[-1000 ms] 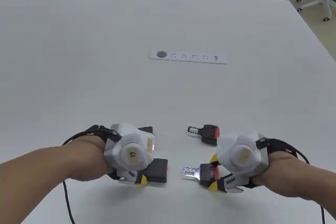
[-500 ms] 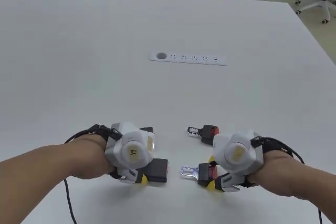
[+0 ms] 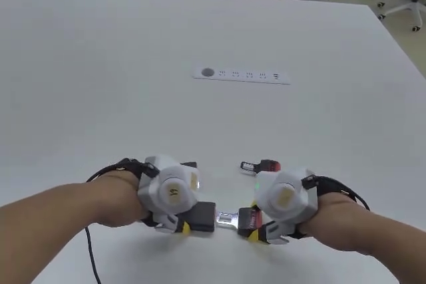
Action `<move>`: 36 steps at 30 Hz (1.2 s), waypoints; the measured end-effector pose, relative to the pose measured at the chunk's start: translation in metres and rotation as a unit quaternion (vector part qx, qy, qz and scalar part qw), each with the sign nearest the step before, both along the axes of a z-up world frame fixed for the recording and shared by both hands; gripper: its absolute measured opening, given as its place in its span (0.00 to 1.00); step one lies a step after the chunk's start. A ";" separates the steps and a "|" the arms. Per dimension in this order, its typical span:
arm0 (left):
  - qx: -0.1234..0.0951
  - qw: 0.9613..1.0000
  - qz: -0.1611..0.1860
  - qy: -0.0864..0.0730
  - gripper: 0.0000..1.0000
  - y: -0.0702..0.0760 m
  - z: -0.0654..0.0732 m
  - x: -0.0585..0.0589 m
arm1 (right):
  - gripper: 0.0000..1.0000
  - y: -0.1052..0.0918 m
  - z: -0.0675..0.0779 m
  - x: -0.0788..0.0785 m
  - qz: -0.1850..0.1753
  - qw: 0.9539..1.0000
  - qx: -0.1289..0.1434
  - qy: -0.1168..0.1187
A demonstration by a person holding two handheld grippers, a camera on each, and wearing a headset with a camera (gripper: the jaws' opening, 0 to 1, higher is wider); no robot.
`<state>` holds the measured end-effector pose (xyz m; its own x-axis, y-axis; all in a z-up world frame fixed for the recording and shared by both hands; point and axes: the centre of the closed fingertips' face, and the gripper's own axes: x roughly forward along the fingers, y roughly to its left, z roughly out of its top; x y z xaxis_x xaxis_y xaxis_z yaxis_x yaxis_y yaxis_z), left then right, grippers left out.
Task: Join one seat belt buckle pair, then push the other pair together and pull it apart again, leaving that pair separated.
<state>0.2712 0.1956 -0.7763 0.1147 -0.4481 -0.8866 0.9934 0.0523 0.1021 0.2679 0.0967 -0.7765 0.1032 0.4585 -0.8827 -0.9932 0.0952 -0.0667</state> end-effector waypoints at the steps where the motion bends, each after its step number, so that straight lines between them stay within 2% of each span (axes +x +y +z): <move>1: 0.000 1.000 0.000 0.000 0.33 0.000 0.000 0.000 | 0.31 0.002 0.001 -0.001 0.002 1.000 0.000 -0.001; 4: -0.001 1.000 0.002 0.002 0.33 0.001 0.000 0.000 | 0.31 0.006 0.006 -0.001 0.007 1.000 0.003 -0.004; 10: -0.006 1.000 0.005 0.003 0.33 0.002 0.000 -0.001 | 0.31 0.011 -0.002 0.004 0.014 1.000 0.004 -0.004; 14: -0.012 1.000 0.006 0.003 0.33 0.001 0.001 -0.001 | 0.31 0.019 0.001 0.002 0.010 1.000 0.014 0.004; 15: -0.013 1.000 0.007 0.004 0.33 0.002 0.001 -0.001 | 0.31 0.017 0.000 0.003 0.013 1.000 0.006 0.002; 23: -0.012 1.000 -0.001 0.007 0.33 0.001 0.001 -0.001 | 0.31 0.018 -0.002 0.003 0.020 1.000 -0.002 0.002; 28: -0.018 1.000 -0.002 0.011 0.32 0.001 0.001 -0.002 | 0.30 0.021 -0.001 0.004 0.032 0.999 -0.011 -0.010; 36: -0.017 1.000 0.004 0.016 0.32 0.001 0.000 -0.001 | 0.30 0.025 0.000 0.004 0.035 0.999 -0.011 -0.013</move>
